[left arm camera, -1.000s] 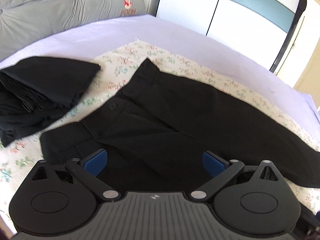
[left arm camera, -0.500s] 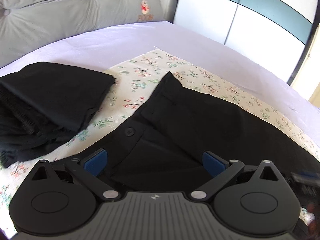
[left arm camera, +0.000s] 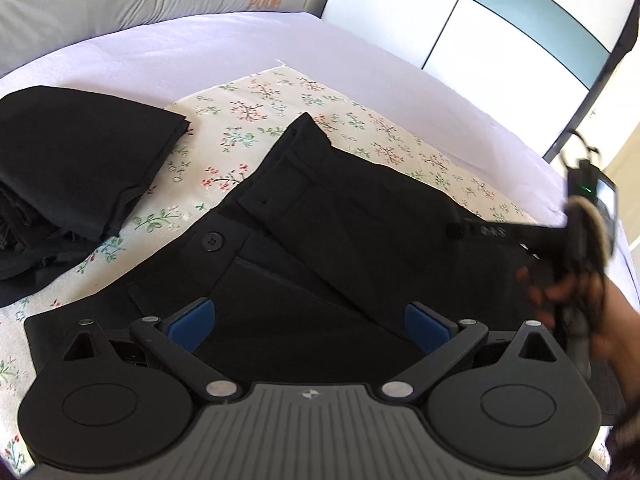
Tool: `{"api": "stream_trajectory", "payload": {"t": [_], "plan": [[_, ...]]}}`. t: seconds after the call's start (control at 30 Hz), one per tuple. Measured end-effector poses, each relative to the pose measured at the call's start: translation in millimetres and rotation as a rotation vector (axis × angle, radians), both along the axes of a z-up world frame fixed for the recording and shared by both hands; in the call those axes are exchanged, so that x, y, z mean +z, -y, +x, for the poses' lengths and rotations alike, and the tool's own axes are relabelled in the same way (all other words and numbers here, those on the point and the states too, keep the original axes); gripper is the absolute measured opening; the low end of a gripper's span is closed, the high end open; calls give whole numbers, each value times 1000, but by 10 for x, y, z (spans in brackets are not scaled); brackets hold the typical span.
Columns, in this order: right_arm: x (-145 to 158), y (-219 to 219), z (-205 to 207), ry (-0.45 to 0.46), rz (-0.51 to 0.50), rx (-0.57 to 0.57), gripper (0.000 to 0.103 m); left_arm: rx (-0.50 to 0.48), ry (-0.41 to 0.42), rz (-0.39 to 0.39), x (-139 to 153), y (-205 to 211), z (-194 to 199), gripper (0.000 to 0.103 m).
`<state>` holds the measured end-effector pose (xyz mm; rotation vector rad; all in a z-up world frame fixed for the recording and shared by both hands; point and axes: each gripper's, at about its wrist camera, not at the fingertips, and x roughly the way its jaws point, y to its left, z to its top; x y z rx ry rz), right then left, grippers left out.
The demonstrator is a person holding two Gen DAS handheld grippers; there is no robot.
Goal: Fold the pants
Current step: 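Grasp the trouser waistband with the right gripper and lift it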
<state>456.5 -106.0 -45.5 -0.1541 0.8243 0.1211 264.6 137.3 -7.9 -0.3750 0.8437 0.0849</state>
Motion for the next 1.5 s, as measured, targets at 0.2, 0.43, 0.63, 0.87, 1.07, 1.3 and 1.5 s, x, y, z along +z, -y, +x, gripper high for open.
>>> {"api": "stream_trajectory", "payload": {"t": [0.2, 0.43, 0.63, 0.87, 1.07, 1.3, 1.5], "plan": [[-86, 130, 476, -18, -15, -37, 85, -28, -45, -23, -130, -10, 118, 103], [-167, 78, 772, -74, -36, 24, 84, -72, -67, -64, -209, -2, 214, 103], [-264, -19, 926, -91, 7, 16, 48, -71, -62, -48, -184, 0, 232, 103], [-70, -189, 870, -155, -1, -26, 10, -79, -86, -28, -166, -38, 182, 103], [461, -205, 362, -42, 22, -13, 9, -42, -63, -7, -103, -169, 71, 103], [1087, -395, -544, 27, 12, 56, 9, -33, -52, -7, -58, -200, -130, 103], [1307, -612, -1443, 50, 57, 98, 8, -52, -41, -36, -6, -162, -330, 103]]}}
